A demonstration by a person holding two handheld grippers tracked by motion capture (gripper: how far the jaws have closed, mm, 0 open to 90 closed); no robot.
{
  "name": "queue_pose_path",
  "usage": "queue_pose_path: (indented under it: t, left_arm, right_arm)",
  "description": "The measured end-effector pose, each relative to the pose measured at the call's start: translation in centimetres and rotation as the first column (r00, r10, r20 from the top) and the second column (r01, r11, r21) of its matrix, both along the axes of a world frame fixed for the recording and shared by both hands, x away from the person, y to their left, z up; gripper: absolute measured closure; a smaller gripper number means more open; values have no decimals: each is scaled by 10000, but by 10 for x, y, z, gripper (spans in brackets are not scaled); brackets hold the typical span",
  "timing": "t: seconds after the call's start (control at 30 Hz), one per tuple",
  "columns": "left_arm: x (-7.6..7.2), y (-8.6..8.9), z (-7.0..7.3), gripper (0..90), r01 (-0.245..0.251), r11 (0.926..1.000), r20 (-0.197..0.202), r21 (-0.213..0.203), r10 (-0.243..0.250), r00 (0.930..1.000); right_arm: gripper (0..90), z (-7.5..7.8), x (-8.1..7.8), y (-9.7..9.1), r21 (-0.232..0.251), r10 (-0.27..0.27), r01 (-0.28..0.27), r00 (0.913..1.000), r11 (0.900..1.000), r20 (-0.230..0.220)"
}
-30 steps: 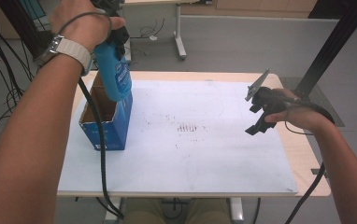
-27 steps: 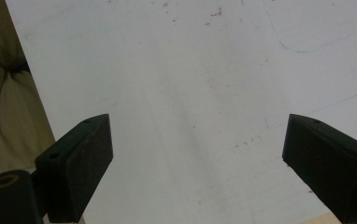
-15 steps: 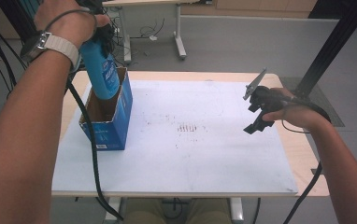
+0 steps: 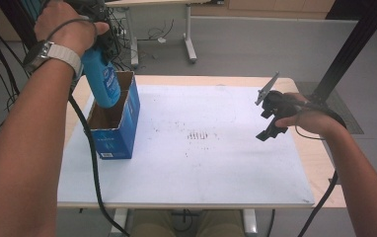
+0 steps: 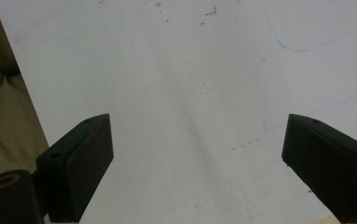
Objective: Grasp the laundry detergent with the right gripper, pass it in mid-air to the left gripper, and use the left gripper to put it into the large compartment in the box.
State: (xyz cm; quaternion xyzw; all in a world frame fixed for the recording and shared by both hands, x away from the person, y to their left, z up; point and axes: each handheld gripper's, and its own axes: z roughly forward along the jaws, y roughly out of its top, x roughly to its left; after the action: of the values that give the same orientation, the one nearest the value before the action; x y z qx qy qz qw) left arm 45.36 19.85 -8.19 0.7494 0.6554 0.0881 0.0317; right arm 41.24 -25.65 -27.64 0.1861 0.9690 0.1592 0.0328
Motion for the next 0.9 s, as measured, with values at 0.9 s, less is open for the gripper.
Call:
queue_pose_path:
  t: [0.9]
  left_arm:
    - [11,14,-56,377,1,10000,-307,34,0,9995]
  right_arm:
    - [89,-8,3,5,-83,-107,105,9997,9999,-210]
